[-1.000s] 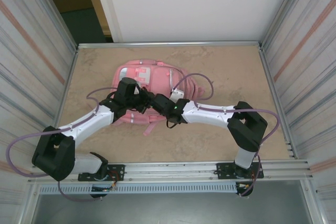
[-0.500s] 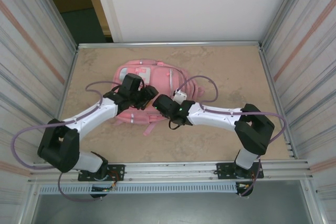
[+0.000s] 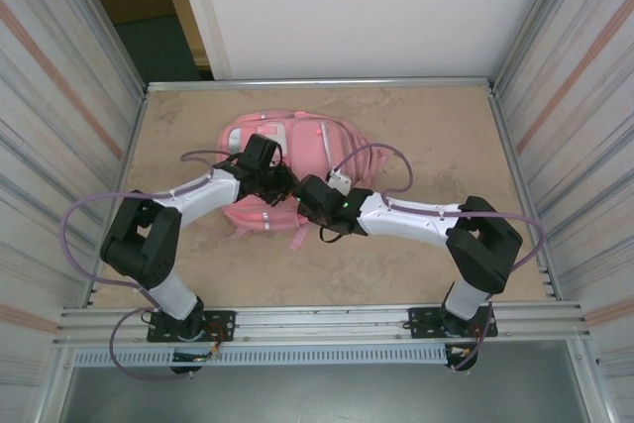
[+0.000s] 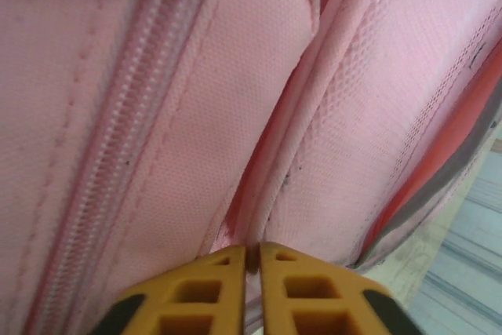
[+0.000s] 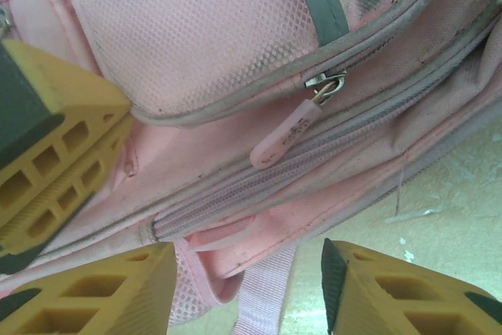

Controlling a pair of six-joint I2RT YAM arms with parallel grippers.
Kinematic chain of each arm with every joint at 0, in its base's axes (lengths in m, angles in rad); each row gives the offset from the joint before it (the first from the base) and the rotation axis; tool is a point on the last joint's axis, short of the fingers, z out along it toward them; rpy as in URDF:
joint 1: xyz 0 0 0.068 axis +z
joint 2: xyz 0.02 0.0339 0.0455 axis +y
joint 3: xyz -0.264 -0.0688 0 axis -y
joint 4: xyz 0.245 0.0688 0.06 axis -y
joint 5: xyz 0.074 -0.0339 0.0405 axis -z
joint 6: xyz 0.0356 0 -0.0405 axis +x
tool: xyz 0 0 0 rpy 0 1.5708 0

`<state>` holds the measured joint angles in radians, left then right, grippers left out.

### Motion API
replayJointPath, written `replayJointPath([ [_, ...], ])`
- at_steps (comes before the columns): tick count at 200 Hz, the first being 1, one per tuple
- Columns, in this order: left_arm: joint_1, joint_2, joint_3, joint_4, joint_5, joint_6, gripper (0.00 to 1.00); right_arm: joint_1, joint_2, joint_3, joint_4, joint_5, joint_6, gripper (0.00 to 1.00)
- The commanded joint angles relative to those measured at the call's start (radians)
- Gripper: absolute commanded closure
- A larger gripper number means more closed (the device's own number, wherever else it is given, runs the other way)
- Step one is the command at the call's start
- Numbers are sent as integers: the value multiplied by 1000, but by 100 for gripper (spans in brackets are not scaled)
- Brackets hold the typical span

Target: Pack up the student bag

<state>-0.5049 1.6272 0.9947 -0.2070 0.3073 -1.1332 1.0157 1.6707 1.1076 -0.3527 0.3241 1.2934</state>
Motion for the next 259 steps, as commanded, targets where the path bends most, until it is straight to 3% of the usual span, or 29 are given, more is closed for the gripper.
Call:
replayJointPath([
  [1,2,-85,-5,1,-7,38,100,-5,21,59,-62,55,-35,47],
  [18,3,-117,-22,4,-15,37,100,-24,39,84,-74,83,-92,47],
  [45,3,-125,-34,37,39,25,100,-81,74,116,-95,3,-161,47],
  [71,3,-106,-46,54,53,9,100,-79,107,130,-113,40,-183,48],
  [84,3,-106,-54,54,31,2,70,-77,134,153,-133,55,-191,48],
  [88,3,-108,-58,58,22,3,65,-76,144,160,-136,58,-194,48],
  [135,4,-67,-21,35,15,37,58,-81,236,226,-140,98,-217,50],
  [160,9,-58,-22,34,14,32,59,-76,258,239,-164,186,-224,61],
  [215,8,-57,-44,45,20,3,58,-81,200,179,-154,162,-270,93],
  [259,-15,-37,-40,58,11,-22,55,-83,56,123,-80,76,-466,100],
])
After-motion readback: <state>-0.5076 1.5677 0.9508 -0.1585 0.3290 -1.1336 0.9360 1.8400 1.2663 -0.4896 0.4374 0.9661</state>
